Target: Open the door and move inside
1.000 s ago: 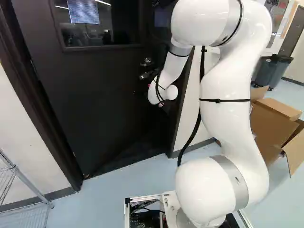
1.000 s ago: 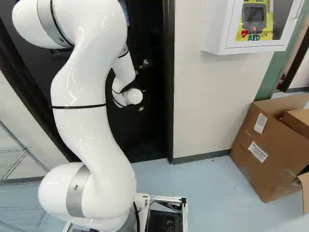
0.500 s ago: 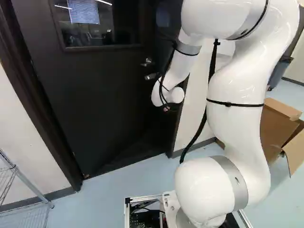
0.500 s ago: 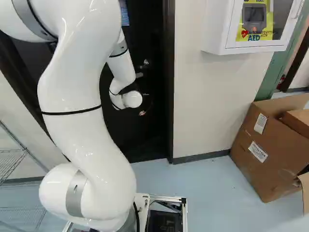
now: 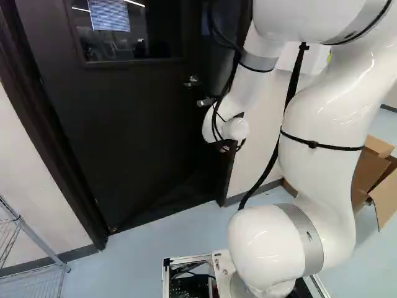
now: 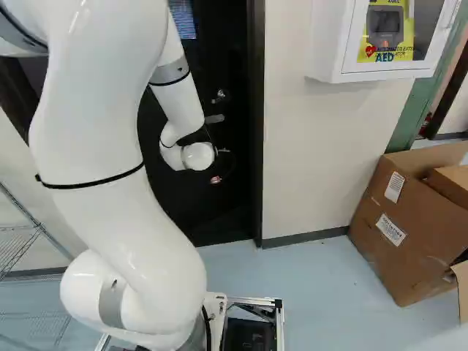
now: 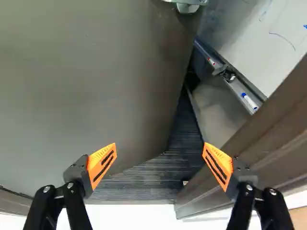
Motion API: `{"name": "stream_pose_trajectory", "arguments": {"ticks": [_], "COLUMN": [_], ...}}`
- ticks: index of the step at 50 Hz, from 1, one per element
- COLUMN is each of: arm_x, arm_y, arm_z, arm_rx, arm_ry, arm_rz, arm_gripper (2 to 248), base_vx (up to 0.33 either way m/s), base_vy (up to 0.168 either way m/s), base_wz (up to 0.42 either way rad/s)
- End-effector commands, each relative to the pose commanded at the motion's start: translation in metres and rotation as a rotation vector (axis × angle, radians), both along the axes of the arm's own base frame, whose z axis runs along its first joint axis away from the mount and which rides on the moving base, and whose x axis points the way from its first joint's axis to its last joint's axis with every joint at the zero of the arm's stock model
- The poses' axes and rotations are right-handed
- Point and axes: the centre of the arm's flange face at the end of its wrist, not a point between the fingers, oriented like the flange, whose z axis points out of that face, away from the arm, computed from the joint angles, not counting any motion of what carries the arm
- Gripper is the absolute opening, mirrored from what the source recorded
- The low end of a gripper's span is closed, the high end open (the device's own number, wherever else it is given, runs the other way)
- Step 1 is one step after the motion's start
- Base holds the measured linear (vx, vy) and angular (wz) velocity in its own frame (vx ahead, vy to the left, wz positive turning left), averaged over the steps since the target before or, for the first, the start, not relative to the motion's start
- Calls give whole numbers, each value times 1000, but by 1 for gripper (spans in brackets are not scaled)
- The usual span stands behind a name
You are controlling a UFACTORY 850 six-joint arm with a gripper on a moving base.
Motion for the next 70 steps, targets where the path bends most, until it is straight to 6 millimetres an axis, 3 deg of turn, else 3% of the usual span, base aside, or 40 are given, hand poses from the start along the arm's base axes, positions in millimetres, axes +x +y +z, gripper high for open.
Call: {"name": "stream_pose_trajectory", "arguments": {"ticks": [30,62,70], "arm_x": [-63,-129,-136], "arm_y": [-23,-30,-31], "arm_z": [-3,-6,-6], "arm_rx": [38,44,45], "arm_ry": [73,72,71], "arm_rz": [-160,-207,-211], "arm_gripper": [247,247,247], "base_vx": [0,0,0], "base_vy": [0,0,0], "base_wz": [0,0,0]}}
